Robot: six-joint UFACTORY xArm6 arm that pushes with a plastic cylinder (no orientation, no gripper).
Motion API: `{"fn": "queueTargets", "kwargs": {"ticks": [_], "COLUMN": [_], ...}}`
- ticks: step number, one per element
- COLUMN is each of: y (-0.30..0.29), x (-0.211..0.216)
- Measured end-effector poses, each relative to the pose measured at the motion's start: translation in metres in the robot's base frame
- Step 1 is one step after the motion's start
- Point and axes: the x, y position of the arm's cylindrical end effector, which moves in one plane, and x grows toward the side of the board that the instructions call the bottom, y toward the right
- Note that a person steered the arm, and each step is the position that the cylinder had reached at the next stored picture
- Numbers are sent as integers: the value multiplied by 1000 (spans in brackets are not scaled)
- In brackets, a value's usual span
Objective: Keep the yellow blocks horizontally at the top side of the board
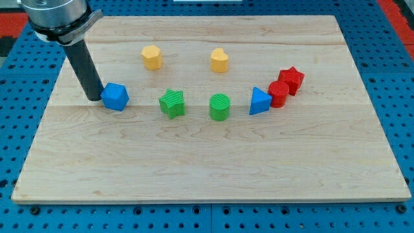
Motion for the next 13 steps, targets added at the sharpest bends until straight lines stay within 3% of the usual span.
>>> {"fn": "queueTargets", "kwargs": {"ticks": [1,2,3,4,6,7,8,9,11,13], "y": [47,41,19,35,140,146,159,201,241,233], "x": [0,-20,-71,-86,-107,-128,-78,-69,-130,-129]}}
